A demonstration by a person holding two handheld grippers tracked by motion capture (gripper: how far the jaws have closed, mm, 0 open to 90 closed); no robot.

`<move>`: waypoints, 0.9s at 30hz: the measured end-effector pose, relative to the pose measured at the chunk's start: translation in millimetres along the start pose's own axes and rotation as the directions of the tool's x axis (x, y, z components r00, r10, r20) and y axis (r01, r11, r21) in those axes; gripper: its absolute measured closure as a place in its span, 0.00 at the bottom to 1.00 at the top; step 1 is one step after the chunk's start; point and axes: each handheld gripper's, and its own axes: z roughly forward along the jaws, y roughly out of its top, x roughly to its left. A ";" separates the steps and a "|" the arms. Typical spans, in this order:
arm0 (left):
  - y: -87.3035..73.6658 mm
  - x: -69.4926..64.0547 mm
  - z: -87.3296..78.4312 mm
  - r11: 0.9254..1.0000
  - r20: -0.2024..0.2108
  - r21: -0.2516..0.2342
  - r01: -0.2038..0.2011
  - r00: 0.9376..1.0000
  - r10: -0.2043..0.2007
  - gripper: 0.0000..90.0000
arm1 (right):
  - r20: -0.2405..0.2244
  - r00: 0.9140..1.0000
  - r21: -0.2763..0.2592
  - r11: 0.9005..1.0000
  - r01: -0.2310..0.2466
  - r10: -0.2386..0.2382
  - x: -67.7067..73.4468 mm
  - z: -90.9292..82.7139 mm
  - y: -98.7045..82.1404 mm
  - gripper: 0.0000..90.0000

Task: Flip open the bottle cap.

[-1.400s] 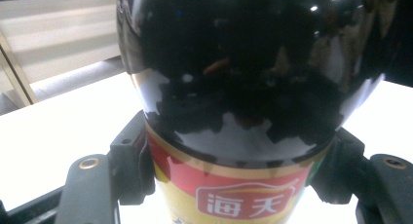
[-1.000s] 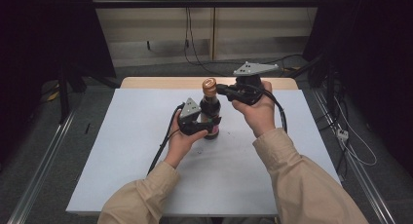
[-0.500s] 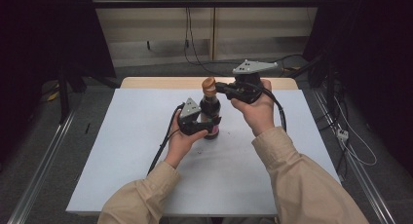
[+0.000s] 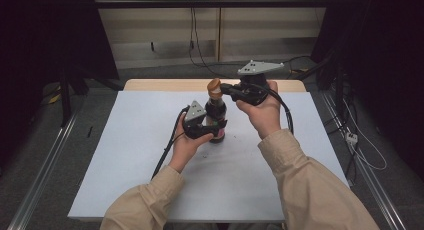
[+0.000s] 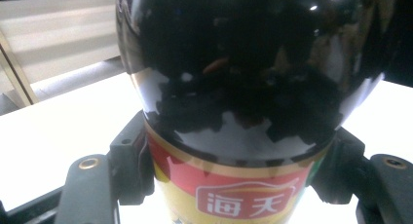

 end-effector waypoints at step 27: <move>-0.4 0.2 -0.2 1.000 -0.001 0.001 0.000 1.000 0.000 0.34 | 0.005 1.000 -0.001 1.000 0.002 -0.002 1.0 0.7 5.5 1.00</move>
